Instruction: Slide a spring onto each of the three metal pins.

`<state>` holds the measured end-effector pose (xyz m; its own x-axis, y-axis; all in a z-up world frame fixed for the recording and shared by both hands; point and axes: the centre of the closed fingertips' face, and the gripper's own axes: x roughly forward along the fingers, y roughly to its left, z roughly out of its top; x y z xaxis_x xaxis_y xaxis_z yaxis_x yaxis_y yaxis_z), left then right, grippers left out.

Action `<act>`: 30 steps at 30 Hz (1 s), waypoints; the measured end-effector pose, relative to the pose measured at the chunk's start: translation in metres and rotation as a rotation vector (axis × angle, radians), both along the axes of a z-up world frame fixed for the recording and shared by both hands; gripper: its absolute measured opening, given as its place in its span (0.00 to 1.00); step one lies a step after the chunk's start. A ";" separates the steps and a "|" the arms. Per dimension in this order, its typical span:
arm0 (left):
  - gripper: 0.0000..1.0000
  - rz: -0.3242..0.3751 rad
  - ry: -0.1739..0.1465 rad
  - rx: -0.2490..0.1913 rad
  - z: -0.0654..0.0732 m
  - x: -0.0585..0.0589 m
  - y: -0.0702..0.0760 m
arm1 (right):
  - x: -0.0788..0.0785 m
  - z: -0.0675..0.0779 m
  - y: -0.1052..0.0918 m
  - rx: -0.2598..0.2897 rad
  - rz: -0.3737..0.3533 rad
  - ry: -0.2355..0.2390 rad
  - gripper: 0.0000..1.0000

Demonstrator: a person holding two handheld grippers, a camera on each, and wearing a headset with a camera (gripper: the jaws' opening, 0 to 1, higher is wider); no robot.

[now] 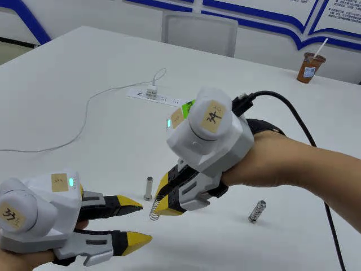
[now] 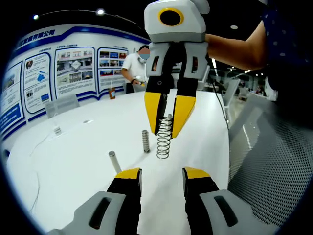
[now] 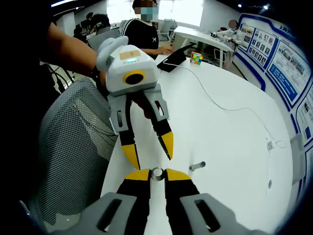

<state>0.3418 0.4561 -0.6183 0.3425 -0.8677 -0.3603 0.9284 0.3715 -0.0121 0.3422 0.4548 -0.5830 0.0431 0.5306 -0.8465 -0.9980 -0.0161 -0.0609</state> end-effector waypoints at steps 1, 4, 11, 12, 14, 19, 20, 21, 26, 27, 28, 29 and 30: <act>0.37 0.008 0.004 -0.001 0.000 0.001 0.001 | 0.001 0.000 -0.001 0.000 -0.002 -0.001 0.12; 0.44 0.032 0.014 -0.004 -0.001 0.003 0.005 | 0.007 0.003 -0.002 0.000 -0.013 -0.006 0.12; 0.52 0.062 0.023 -0.009 0.000 0.005 0.011 | 0.019 0.008 -0.005 0.000 -0.034 -0.024 0.12; 0.53 0.065 0.026 -0.012 0.001 0.005 0.011 | 0.021 0.009 -0.006 0.000 -0.036 -0.026 0.12; 0.55 0.069 0.031 -0.016 0.001 0.004 0.012 | 0.026 0.010 -0.006 0.000 -0.043 -0.030 0.12; 0.60 0.080 0.041 -0.019 0.000 0.003 0.014 | 0.039 0.012 -0.004 0.000 -0.056 -0.048 0.12; 0.60 0.082 0.042 -0.019 0.000 0.003 0.015 | 0.042 0.012 -0.003 0.000 -0.059 -0.053 0.12; 0.61 0.084 0.042 -0.019 0.000 0.003 0.015 | 0.045 0.012 -0.002 0.000 -0.061 -0.055 0.12; 0.63 0.094 0.050 -0.017 -0.002 0.002 0.018 | 0.060 0.010 0.002 -0.001 -0.078 -0.067 0.12; 0.64 0.094 0.051 -0.016 -0.002 0.002 0.018 | 0.063 0.009 0.002 0.000 -0.081 -0.066 0.12; 0.64 0.096 0.053 -0.017 -0.003 0.002 0.018 | 0.066 0.008 0.003 -0.001 -0.087 -0.065 0.12; 0.64 0.098 0.054 -0.017 -0.003 0.003 0.018 | 0.069 0.006 0.003 -0.003 -0.091 -0.064 0.12; 0.65 0.100 0.057 -0.018 -0.003 0.003 0.019 | 0.072 0.004 0.003 -0.008 -0.098 -0.061 0.12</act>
